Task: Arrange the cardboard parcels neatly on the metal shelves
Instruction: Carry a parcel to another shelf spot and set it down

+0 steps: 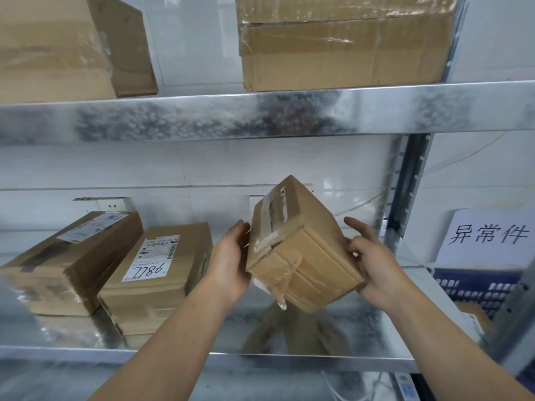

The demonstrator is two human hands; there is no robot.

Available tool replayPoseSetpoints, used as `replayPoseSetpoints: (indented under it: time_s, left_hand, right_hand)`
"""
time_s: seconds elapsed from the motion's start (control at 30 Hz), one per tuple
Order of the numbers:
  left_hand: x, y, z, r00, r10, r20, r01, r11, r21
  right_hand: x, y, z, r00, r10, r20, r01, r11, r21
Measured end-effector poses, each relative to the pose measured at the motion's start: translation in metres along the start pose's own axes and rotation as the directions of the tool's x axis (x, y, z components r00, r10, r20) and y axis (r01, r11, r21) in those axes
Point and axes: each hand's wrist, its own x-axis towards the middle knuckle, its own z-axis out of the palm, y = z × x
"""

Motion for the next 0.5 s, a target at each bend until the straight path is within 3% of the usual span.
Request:
replayPoseSetpoints:
  time_s: [0.27,0.5]
  left_hand:
    - [-0.010,0.005,0.013,0.993,0.059,0.106,-0.057,0.998,-0.017]
    - [-0.031,0.002,0.038,0.977,-0.079,0.199,0.074,0.997,0.034]
  right_hand:
    - [-0.003,0.011,0.013,0.989,0.137,-0.050,-0.141,0.985,-0.097]
    - [-0.013,0.014,0.030,0.978,0.208,0.016,-0.208,0.978,0.021]
